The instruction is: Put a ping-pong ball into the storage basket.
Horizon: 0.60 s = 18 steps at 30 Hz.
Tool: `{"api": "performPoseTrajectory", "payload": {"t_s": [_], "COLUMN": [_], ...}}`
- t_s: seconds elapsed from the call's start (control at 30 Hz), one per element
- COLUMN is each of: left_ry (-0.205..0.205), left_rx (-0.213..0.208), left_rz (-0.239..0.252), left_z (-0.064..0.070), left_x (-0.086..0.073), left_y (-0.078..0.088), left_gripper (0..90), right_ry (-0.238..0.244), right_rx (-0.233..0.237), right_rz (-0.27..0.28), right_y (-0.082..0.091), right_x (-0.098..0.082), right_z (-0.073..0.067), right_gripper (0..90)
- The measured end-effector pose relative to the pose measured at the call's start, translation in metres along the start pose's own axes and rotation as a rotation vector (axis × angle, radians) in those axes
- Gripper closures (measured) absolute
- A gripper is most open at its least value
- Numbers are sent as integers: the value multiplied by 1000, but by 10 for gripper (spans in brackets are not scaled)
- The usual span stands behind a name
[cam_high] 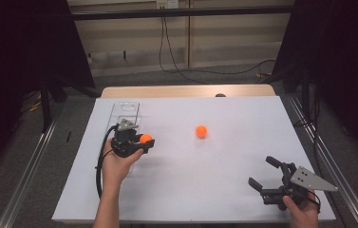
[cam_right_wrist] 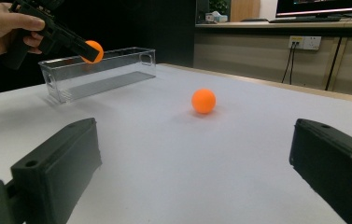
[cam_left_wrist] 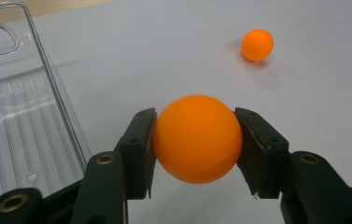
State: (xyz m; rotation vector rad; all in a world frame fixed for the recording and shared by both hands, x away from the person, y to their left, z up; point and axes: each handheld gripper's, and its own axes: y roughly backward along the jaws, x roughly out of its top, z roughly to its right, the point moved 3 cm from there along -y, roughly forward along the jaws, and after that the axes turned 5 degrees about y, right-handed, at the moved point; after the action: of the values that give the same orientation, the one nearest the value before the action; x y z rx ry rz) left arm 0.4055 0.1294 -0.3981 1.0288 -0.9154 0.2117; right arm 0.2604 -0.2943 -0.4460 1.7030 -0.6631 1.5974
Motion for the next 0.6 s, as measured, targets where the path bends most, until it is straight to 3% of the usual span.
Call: {"api": "performPoseTrajectory", "payload": {"t_s": [0.1, 0.4, 0.6], "left_ry": [13, 1, 21], "left_rx": [5, 15, 28], "left_rz": [9, 6, 21], "left_z": [-1, -6, -9], "left_x": [0, 1, 0], "left_y": [1, 5, 8], "left_gripper": [509, 510, 510], "right_ry": [0, 1, 1], "right_rx": [0, -1, -1], "right_rz": [0, 0, 1], "right_y": [0, 0, 0], "right_x": [0, 0, 0], "right_z": [0, 0, 0], "right_gripper": [15, 16, 16]}}
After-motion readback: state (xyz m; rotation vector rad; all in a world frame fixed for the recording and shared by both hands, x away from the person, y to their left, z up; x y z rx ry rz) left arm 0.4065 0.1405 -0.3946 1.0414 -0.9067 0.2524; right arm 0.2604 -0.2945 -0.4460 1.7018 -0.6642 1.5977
